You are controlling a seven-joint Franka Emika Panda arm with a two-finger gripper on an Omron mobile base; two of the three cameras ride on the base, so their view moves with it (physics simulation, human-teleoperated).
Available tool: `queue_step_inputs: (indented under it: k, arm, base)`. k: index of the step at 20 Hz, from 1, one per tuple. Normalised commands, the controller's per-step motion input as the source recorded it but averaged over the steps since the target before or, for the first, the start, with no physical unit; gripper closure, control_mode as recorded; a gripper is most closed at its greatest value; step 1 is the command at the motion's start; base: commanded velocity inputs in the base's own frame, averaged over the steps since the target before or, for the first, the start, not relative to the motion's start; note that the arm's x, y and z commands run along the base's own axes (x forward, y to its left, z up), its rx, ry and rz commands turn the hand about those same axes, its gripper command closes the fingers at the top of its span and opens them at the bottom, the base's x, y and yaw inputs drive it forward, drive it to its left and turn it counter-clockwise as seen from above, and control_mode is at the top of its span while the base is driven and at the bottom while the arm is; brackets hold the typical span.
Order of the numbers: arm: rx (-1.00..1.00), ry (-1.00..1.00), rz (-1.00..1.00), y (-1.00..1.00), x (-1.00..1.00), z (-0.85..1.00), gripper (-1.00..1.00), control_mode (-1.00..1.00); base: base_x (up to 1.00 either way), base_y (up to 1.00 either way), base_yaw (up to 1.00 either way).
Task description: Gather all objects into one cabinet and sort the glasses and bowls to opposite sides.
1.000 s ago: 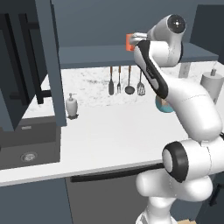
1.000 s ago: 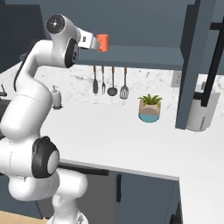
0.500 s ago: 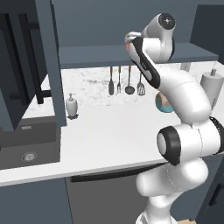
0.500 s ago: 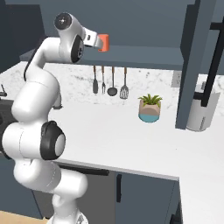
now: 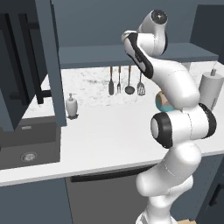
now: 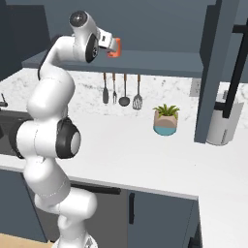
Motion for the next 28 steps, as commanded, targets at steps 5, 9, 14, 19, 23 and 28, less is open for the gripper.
queue_step_inputs:
  k: [5,9,14,19,23,28]
  arm:
    - [-0.04,0.06,-0.01,-0.06,0.26,-0.03,-1.0,-1.0]
    - [-0.05,0.06,-0.01,-0.12,0.26,-0.07,-1.0,-1.0]
    - [-0.04,0.02,0.0,-0.01,0.29,-0.06,-1.0,-1.0]
    - [-0.03,0.0,0.0,0.0,0.26,-0.24,-1.0,-1.0]
    - [0.0,0.0,0.0,0.0,0.32,-0.19,-1.0,-1.0]
    - [0.0,-0.01,0.0,0.0,0.41,-0.03,-1.0,-1.0]
  base:
    - [0.0,0.0,0.0]
    - [0.0,0.0,0.0]
    - [0.0,0.0,0.0]
    - [0.0,0.0,0.0]
    - [0.0,0.0,0.0]
    - [0.0,0.0,0.0]
